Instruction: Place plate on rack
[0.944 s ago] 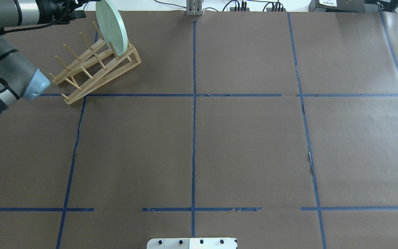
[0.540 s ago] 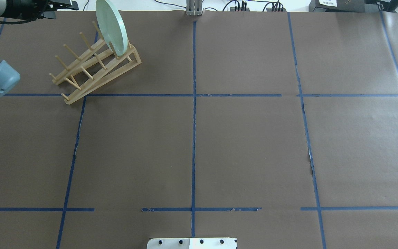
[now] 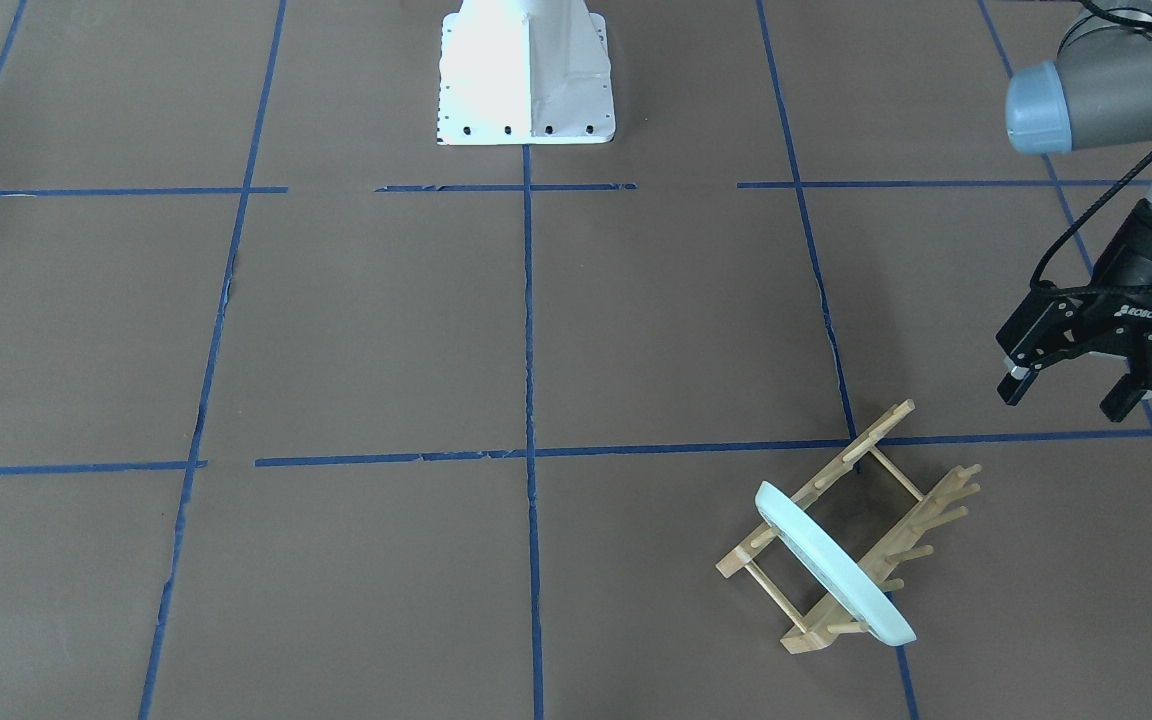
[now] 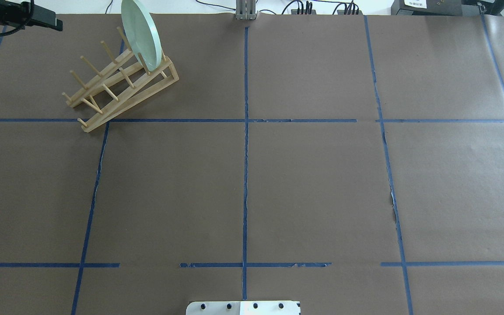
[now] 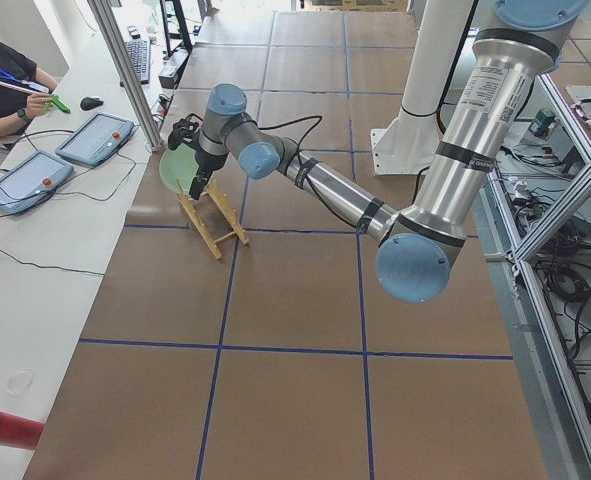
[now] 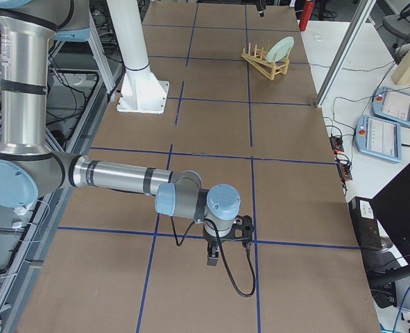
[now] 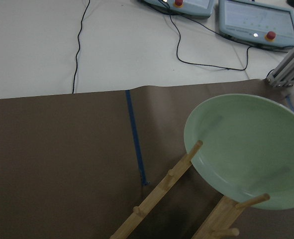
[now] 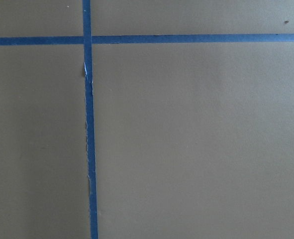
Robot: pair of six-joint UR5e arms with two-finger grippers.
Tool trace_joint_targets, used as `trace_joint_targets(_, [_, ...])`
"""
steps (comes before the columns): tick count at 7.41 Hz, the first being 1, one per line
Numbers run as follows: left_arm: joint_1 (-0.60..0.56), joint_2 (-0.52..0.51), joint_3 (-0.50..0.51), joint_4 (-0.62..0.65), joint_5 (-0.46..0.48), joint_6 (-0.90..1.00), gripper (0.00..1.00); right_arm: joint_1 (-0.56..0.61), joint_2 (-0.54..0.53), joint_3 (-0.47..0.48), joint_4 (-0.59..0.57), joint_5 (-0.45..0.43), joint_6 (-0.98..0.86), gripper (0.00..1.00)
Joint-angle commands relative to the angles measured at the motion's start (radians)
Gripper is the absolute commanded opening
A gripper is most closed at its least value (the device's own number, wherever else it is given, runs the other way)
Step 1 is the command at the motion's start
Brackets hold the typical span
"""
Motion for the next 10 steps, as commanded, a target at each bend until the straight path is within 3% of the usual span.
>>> trace_joint_targets(1, [-0.074, 0.023, 0.047, 0.163, -0.008, 0.324, 1.00, 0.000, 0.000, 0.000, 0.000, 0.000, 0.000, 1.00])
trace_joint_targets(2, [-0.127, 0.034, 0.113, 0.165, -0.076, 0.374, 1.00, 0.001, 0.000, 0.000, 0.000, 0.000, 0.000, 1.00])
trace_joint_targets(4, [-0.203, 0.152, 0.156, 0.165, -0.199, 0.384, 1.00, 0.000, 0.000, 0.000, 0.000, 0.000, 0.000, 1.00])
trace_joint_targets(6, [-0.255, 0.224, 0.228, 0.162, -0.243, 0.390, 1.00, 0.000, 0.000, 0.000, 0.000, 0.000, 0.000, 1.00])
trace_joint_targets(10, [-0.315, 0.318, 0.221, 0.156, -0.265, 0.407, 1.00, 0.001, 0.000, 0.000, 0.000, 0.000, 0.000, 1.00])
